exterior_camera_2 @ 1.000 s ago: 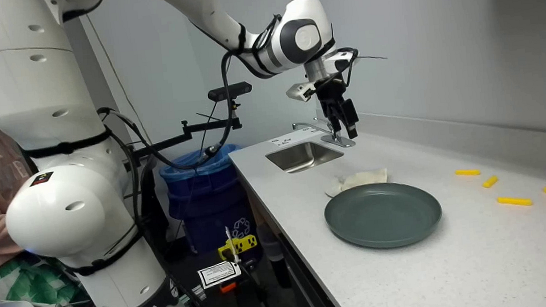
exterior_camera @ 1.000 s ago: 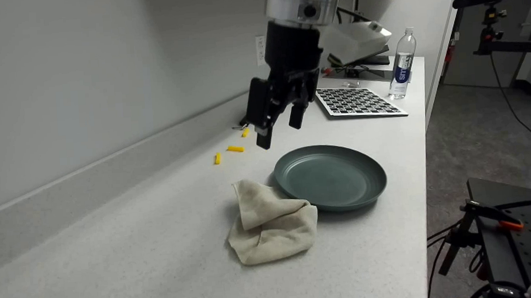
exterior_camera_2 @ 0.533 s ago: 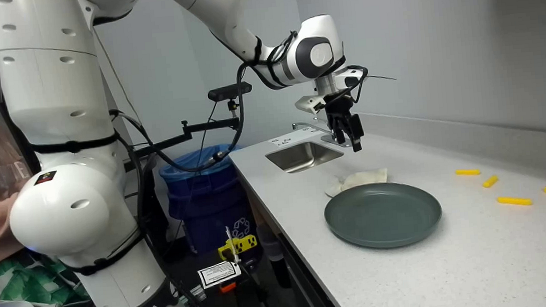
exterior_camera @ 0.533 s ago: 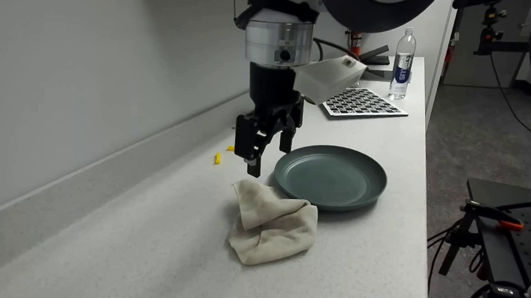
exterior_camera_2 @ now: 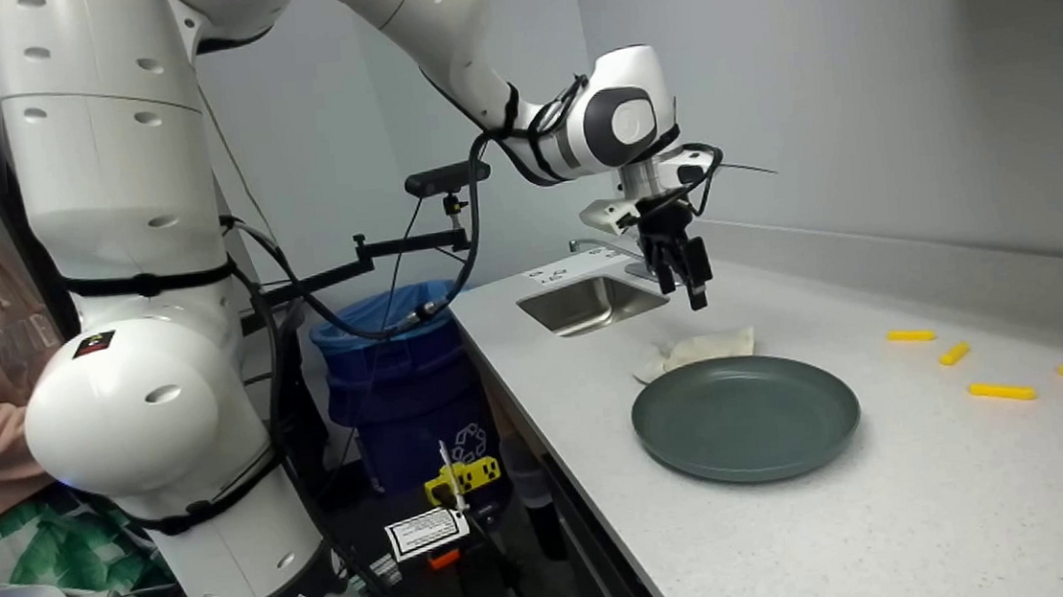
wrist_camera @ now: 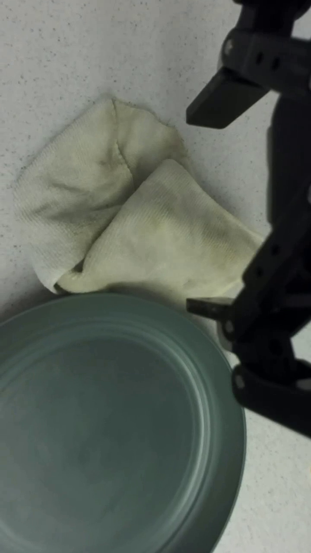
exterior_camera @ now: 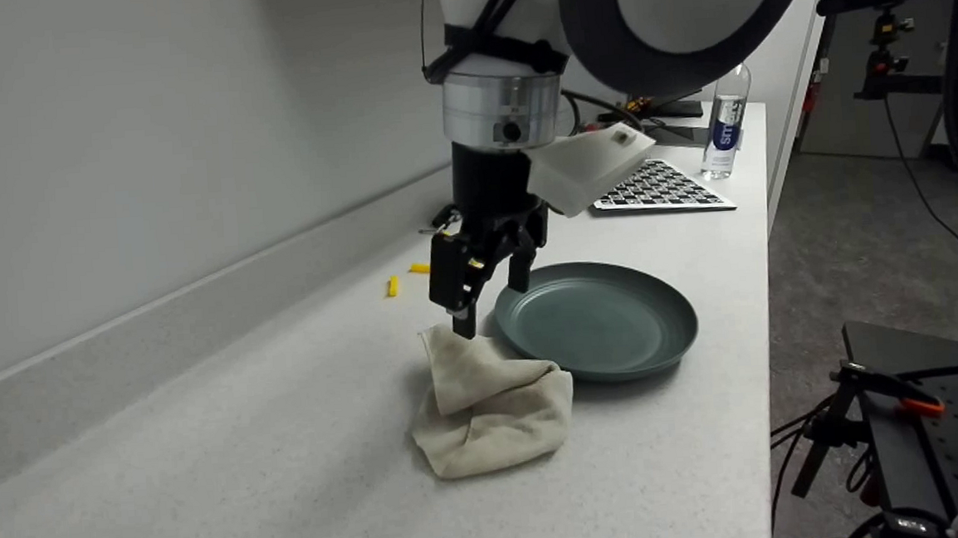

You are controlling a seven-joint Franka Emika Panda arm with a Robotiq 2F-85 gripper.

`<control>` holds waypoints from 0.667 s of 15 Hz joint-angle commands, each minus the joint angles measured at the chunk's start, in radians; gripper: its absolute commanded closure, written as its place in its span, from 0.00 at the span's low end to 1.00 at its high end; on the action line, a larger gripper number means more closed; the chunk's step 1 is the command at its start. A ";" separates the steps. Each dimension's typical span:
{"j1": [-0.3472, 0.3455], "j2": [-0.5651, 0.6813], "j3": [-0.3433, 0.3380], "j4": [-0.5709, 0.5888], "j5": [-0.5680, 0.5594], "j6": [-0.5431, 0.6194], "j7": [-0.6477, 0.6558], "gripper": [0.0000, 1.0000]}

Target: Use the white towel to wipe the plate

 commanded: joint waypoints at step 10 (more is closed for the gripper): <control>0.108 0.247 -0.096 0.147 -0.025 0.053 -0.026 0.00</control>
